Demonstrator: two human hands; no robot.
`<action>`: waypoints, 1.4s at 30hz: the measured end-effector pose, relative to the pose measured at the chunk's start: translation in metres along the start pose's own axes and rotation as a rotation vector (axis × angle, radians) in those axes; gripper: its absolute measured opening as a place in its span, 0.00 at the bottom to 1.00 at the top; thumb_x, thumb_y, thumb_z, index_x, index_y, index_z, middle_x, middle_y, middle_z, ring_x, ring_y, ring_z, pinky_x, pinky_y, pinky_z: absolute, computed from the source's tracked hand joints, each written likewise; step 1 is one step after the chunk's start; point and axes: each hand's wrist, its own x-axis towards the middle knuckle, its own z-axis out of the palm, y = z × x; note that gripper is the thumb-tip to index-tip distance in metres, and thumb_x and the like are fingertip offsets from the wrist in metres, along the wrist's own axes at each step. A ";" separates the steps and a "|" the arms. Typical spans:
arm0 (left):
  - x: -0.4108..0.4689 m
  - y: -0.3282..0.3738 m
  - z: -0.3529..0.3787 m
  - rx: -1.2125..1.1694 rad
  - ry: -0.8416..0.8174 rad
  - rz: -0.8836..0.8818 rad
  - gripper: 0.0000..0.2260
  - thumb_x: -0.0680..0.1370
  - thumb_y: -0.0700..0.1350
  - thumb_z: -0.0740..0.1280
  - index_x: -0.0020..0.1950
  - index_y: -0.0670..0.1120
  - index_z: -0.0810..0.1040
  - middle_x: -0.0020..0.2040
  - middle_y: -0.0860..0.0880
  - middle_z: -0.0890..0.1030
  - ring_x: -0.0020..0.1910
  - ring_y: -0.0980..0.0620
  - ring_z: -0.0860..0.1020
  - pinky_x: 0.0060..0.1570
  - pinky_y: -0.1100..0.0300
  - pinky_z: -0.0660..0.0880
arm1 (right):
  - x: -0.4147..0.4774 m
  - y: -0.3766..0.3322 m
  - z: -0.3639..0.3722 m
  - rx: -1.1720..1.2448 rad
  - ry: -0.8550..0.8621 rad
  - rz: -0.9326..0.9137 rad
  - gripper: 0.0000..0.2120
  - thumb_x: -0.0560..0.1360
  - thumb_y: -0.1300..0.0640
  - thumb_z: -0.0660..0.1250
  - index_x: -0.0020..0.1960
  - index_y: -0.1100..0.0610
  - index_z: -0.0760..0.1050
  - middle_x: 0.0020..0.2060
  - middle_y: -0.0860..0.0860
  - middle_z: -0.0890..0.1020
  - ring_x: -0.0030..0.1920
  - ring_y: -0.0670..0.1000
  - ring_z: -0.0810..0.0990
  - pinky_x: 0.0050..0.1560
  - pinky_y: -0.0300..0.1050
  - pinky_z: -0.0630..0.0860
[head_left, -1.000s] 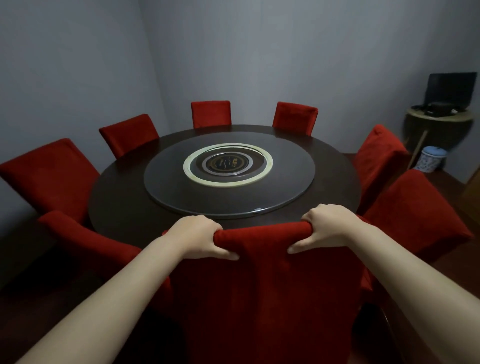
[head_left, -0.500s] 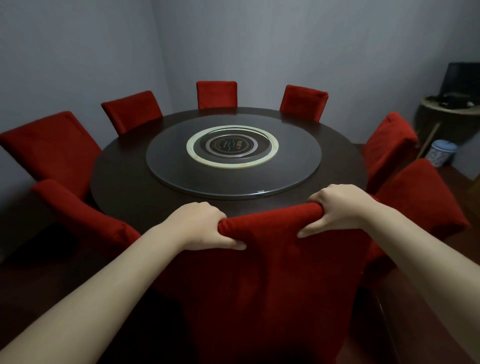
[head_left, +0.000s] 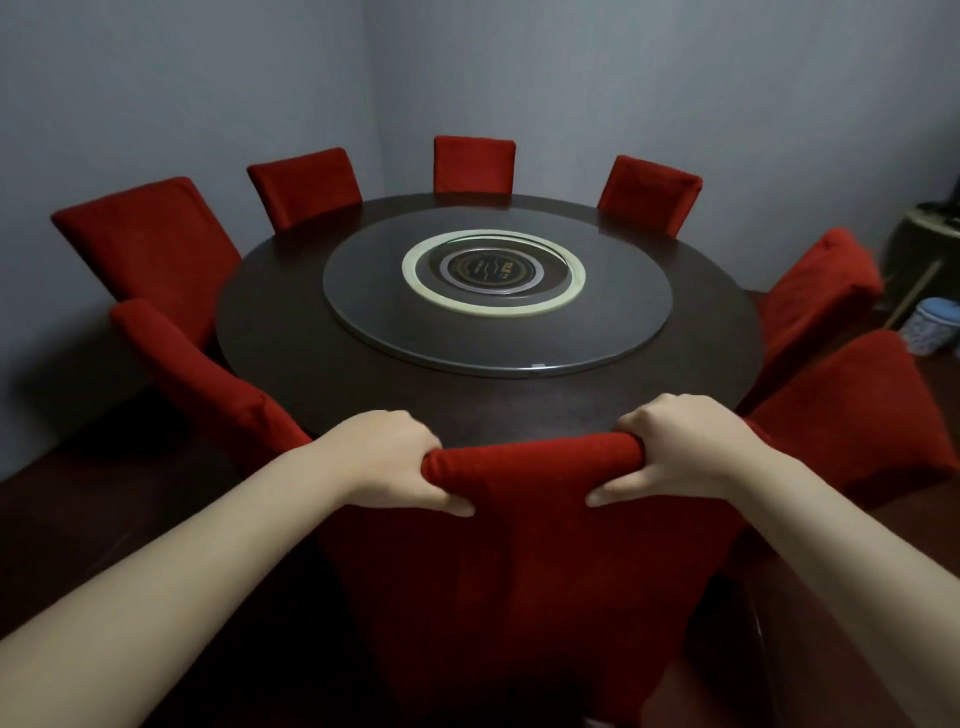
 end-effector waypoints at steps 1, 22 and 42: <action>-0.008 -0.003 0.001 -0.005 -0.017 -0.017 0.34 0.58 0.82 0.56 0.34 0.52 0.76 0.31 0.57 0.77 0.32 0.60 0.74 0.37 0.58 0.74 | 0.000 -0.007 0.001 -0.018 0.015 -0.032 0.43 0.49 0.12 0.47 0.35 0.50 0.71 0.30 0.45 0.78 0.35 0.48 0.79 0.35 0.43 0.71; -0.050 0.013 0.005 -0.057 -0.180 -0.076 0.33 0.59 0.80 0.59 0.37 0.51 0.78 0.31 0.56 0.79 0.31 0.59 0.76 0.32 0.62 0.71 | -0.014 -0.026 -0.002 -0.052 -0.011 -0.162 0.44 0.52 0.13 0.46 0.38 0.50 0.73 0.35 0.46 0.80 0.39 0.49 0.80 0.41 0.44 0.75; 0.052 0.100 0.016 0.039 -0.062 -0.014 0.30 0.65 0.77 0.59 0.32 0.49 0.72 0.30 0.53 0.71 0.27 0.52 0.67 0.33 0.57 0.64 | -0.011 0.093 0.025 0.041 -0.010 -0.024 0.38 0.51 0.17 0.57 0.41 0.49 0.77 0.36 0.42 0.75 0.41 0.46 0.79 0.35 0.36 0.63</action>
